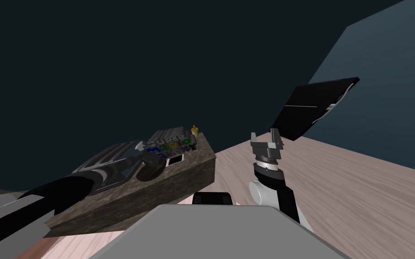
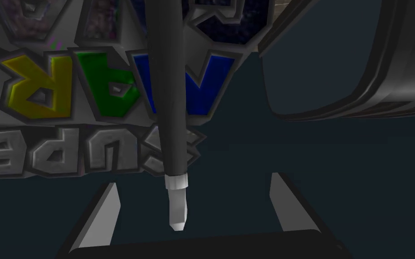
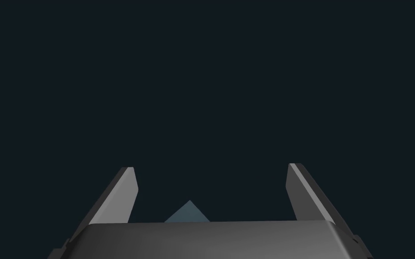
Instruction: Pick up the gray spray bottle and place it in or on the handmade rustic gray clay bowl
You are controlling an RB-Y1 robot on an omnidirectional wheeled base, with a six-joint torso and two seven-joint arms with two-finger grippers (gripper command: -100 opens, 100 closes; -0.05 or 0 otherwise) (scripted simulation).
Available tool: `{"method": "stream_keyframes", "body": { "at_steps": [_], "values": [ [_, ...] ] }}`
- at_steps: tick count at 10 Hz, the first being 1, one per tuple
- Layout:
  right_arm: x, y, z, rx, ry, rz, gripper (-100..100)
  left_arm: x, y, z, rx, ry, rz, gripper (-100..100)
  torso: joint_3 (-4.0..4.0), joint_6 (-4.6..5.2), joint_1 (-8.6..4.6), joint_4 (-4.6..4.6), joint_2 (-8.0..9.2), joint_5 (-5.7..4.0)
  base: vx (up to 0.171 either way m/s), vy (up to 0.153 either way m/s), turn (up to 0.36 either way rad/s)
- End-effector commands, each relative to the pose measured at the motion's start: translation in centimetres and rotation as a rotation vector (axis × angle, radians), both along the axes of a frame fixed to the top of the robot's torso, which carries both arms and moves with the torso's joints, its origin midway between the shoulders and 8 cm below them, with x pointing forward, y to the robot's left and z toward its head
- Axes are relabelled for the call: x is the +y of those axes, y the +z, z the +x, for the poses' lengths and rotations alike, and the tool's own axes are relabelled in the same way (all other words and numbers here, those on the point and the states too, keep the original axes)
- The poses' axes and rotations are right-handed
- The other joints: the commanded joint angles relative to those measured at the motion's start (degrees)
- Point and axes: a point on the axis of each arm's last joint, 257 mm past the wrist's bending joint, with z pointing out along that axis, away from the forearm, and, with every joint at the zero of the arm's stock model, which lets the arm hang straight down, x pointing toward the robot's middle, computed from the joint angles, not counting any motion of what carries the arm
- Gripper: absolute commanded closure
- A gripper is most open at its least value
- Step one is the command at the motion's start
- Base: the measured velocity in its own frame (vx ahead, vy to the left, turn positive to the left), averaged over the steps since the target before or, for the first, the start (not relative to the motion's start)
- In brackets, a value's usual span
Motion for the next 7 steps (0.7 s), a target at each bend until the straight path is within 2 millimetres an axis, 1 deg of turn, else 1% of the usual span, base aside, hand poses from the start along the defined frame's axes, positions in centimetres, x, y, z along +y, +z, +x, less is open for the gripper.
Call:
{"method": "stream_keyframes", "body": {
  "at_steps": [1, 2, 6, 7],
  "values": [
    [0.0, 0.0, 0.0, 0.0, 0.0, 0.0, 0, -0.3, 0.7, 0.4, 0.004, -0.001, -0.004, -100, 0.0, 0.0, 0.0, 0.0, 0.0, 0.0, -0.013, 0.027, 0.049],
    [0.0, 0.0, 0.0, 0.0, 0.0, 0.0, 0, -0.3, 1.1, 0.5, -0.004, -0.003, 0.004, -100, 0.01, -0.01, 0.02, 0.0, 0.01, 0.01, -0.009, 0.017, 0.013],
    [0.0, 0.0, 0.0, 0.0, 0.0, 0.0, 0, -1.8, 2.8, 1.7, 0.005, -0.019, -0.004, -100, 0.01, 0.0, -0.01, 0.0, 0.01, 0.0, -0.011, 0.017, 0.037],
    [0.0, 0.0, 0.0, 0.0, 0.0, 0.0, 0, -1.8, 3.2, 1.8, -0.002, -0.021, 0.001, -100, 0.01, 0.0, 0.0, 0.0, 0.01, 0.01, -0.006, 0.016, 0.012]
  ]
}}
